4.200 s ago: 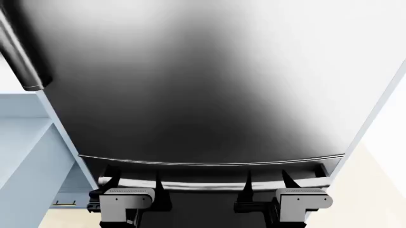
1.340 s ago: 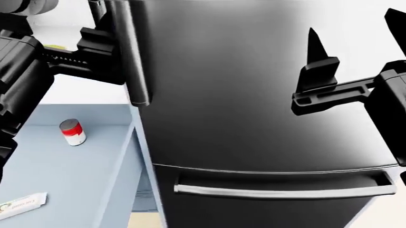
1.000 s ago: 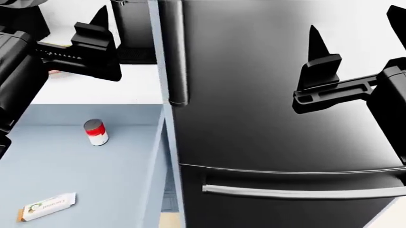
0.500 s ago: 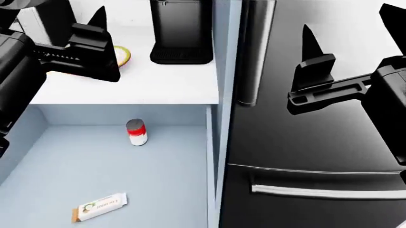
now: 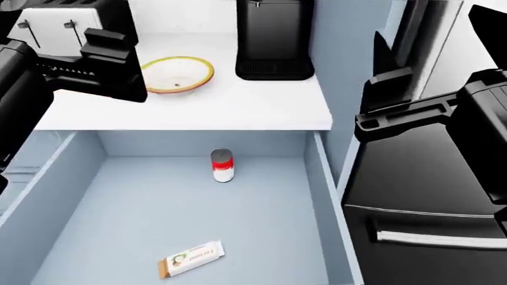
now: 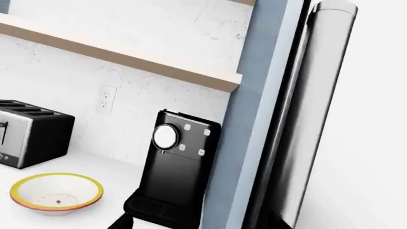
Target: Place the bar in the bowl and close the drawer.
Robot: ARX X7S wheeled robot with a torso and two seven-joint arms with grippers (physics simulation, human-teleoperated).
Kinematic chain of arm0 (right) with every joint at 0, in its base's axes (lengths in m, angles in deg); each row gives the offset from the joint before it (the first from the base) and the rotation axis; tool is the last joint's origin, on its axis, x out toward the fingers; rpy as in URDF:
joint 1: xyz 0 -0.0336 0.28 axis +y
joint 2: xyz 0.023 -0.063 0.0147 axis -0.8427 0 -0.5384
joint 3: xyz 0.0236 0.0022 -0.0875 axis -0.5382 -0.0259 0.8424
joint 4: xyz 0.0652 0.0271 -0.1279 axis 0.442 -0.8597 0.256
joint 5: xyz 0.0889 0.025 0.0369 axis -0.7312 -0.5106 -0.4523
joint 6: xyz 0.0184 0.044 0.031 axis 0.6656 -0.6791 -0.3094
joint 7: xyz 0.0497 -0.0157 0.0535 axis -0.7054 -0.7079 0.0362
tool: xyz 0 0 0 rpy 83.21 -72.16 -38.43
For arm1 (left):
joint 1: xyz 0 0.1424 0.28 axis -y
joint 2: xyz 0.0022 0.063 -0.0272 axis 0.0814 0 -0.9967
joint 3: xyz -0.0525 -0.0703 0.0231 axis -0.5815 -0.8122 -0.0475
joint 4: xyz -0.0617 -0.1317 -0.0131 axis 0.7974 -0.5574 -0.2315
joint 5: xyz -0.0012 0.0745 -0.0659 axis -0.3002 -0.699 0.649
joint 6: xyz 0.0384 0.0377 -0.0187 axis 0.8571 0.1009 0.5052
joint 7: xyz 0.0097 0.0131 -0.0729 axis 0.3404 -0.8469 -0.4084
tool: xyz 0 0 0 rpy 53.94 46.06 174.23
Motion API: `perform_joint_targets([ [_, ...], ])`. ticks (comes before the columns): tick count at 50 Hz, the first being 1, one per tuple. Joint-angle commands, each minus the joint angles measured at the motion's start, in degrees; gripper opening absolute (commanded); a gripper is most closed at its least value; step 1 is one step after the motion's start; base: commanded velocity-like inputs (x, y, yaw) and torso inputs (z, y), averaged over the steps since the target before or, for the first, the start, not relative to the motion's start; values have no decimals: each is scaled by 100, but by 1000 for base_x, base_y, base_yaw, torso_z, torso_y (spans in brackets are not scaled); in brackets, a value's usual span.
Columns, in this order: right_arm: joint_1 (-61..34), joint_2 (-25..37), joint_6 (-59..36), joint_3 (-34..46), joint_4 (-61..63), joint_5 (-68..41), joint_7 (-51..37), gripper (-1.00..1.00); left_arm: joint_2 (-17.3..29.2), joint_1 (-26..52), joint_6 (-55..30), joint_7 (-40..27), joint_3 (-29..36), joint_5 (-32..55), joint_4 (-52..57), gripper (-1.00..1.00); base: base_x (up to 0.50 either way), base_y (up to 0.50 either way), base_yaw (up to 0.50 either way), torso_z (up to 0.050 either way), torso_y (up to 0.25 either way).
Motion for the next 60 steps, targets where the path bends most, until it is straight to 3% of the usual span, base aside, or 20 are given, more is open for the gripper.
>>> perform_joint_targets([
  [1, 48, 6, 21, -4, 9, 113, 113, 100, -4, 38, 142, -22, 26, 93, 11, 100, -1, 453, 0, 0, 0],
  [34, 103, -7, 167, 63, -1, 257, 263, 100, 90, 9, 247, 52, 150, -20, -73, 100, -1, 440, 0, 0, 0],
  [60, 70, 39, 305, 208, 55, 121, 192, 100, 222, 38, 314, 4, 278, 17, -37, 100, 122, 1, 0, 0, 0],
])
